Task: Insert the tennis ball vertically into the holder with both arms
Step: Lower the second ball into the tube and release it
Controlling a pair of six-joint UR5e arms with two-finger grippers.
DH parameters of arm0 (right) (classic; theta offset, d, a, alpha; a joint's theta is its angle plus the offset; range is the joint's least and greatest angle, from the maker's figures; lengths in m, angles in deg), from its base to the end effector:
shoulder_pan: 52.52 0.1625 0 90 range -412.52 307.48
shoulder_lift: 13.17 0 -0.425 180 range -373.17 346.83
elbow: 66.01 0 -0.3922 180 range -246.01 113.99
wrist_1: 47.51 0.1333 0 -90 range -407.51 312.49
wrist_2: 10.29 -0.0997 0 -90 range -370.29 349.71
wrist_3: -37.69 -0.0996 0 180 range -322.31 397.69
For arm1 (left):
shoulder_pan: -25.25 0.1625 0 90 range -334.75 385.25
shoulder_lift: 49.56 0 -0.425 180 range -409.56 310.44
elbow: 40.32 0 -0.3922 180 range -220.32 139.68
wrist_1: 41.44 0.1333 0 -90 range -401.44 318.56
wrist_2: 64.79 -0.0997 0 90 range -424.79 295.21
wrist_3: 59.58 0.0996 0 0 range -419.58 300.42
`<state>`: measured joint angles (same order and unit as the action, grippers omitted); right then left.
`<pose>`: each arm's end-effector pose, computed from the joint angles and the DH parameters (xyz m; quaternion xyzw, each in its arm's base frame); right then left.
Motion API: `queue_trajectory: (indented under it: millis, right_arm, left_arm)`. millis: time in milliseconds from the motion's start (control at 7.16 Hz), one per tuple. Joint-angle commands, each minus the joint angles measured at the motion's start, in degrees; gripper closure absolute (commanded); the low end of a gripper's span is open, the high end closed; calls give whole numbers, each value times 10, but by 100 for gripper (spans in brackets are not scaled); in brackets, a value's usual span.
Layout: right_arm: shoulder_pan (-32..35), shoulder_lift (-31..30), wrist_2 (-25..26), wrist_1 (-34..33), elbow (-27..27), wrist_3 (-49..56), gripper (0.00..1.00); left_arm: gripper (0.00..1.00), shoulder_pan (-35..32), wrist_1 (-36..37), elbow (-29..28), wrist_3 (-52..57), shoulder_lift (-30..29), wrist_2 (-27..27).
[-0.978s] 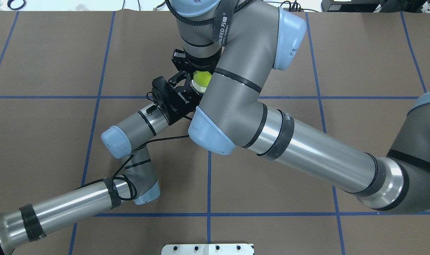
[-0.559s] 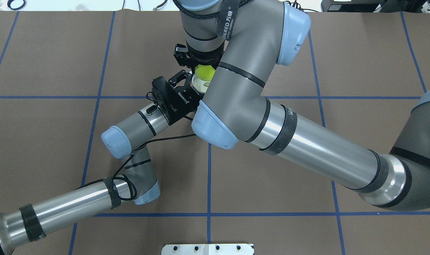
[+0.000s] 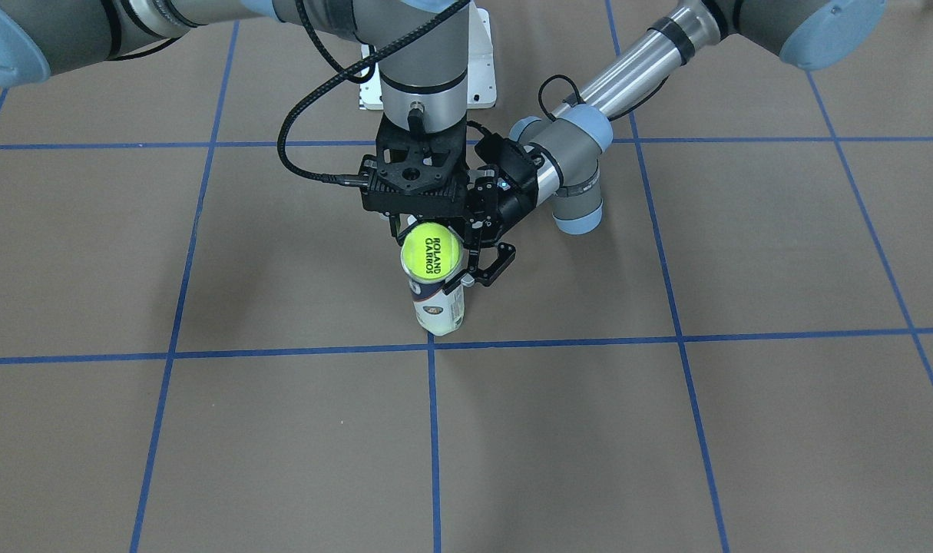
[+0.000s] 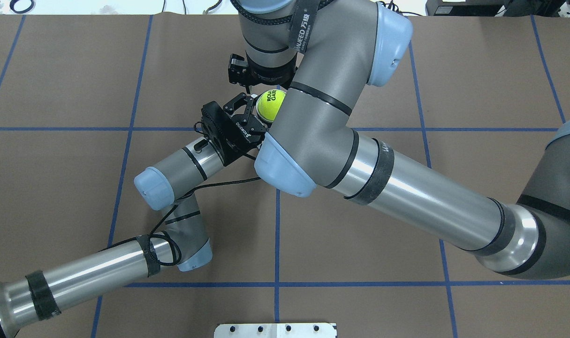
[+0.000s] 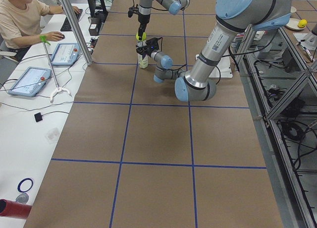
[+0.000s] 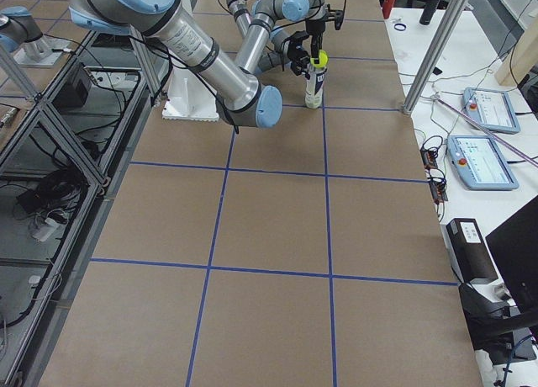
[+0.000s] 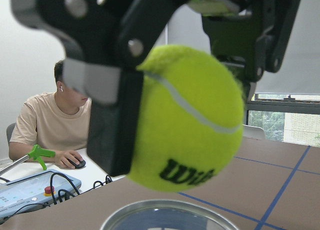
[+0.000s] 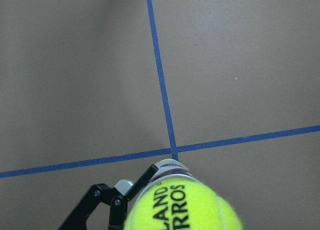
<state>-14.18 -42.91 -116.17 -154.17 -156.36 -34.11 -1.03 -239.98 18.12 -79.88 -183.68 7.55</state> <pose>-0.4831 -0.5173 0.0314 0.0627 -0.3871 0.1097 0.9133 0.5628 -0.4603 0.2479 0.6899 0.5198 0.0555 0.5008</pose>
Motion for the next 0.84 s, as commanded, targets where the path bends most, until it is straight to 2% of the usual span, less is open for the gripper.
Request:
queue_trajectory:
  millis: [0,140,279,419,699]
  right_arm:
    - [0,1,0,0,-1,0,1]
    - [1,2,0,0,-1,0,1]
    - [2,3,-1,0,-1,0,45]
    - [3,-1,-1,1,-1,0,99]
    - [3,-3,-1,18,12,0,100]
  left_arm:
    - [1,0,0,0,1,0,0]
    - [1,0,0,0,1,0,0]
    - [1,0,0,0,0,0,0]
    - [1,-1,-1,0,1,0,0]
    - [1,-1,-1,0,1,0,0]
